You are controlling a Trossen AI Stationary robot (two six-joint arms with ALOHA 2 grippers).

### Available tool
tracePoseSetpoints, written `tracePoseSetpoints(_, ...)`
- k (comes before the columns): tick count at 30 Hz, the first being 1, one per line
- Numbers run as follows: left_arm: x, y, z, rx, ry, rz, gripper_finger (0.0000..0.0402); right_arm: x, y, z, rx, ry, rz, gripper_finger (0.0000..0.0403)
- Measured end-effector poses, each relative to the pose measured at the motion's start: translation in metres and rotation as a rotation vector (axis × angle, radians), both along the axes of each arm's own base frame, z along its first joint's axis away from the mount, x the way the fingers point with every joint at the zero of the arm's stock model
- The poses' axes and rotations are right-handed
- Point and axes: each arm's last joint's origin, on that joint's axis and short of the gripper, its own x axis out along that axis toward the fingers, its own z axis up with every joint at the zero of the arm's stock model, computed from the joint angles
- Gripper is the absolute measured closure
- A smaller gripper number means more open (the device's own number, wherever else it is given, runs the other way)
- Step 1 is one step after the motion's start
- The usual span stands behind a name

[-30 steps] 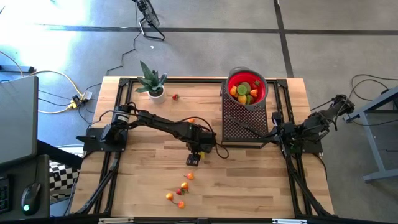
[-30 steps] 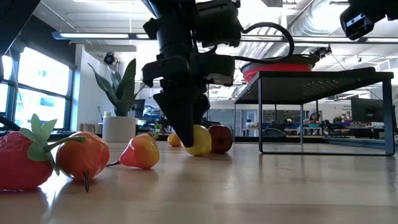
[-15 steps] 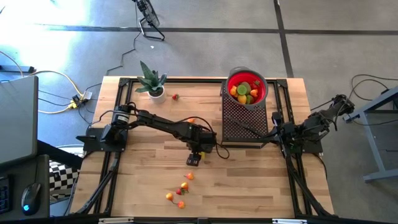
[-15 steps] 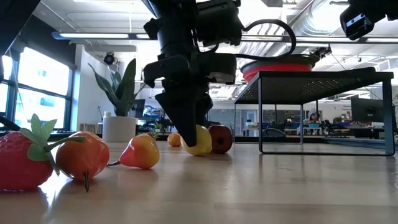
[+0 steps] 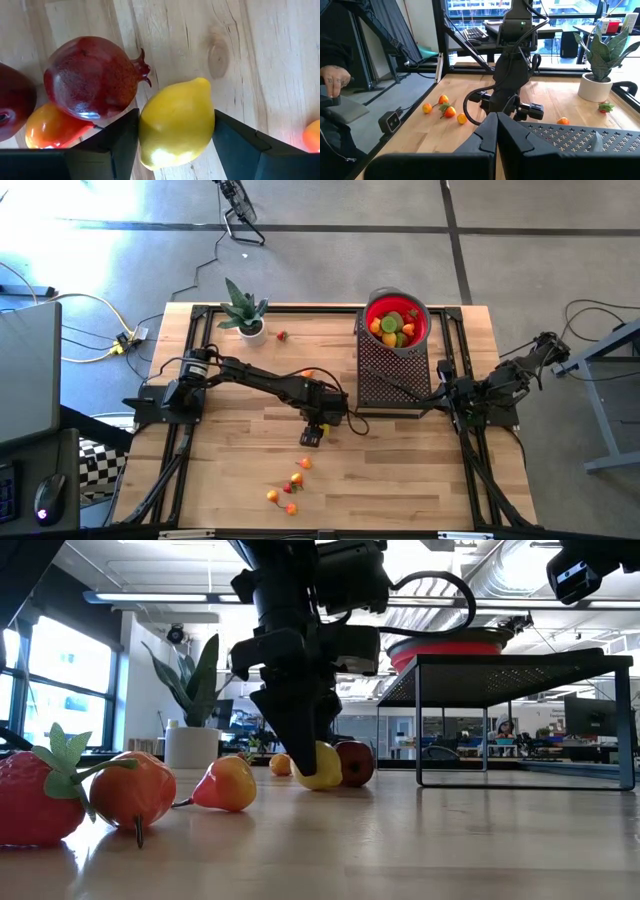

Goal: Pick & Place Fruit
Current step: Put the lemon into the strainer bowl on the shelf

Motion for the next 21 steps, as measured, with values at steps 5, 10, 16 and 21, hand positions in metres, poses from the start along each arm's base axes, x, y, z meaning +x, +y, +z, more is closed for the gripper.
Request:
tracePoseSetpoints(5, -0.0001, 0.0000, 0.0000, 0.000, 0.002, 0.000, 0.0172, 0.0000, 0.0000, 0.0000, 0.000, 0.000, 0.000, 0.0401)
tracePoseSetpoints(10, -0.0001, 0.0000, 0.0000, -0.001, 0.002, 0.000, 0.0183, 0.0000, 0.0000, 0.0000, 0.000, 0.000, 0.000, 0.0401)
tracePoseSetpoints(16, -0.0006, -0.0003, -0.0001, -0.011, 0.007, -0.001, 0.0180, 0.0000, 0.0000, 0.0000, 0.000, 0.000, 0.000, 0.0401)
tracePoseSetpoints(21, -0.0006, -0.0004, -0.0001, -0.015, 0.008, -0.003, 0.0179, 0.0000, 0.0000, 0.0000, 0.000, 0.000, 0.000, 0.0401)
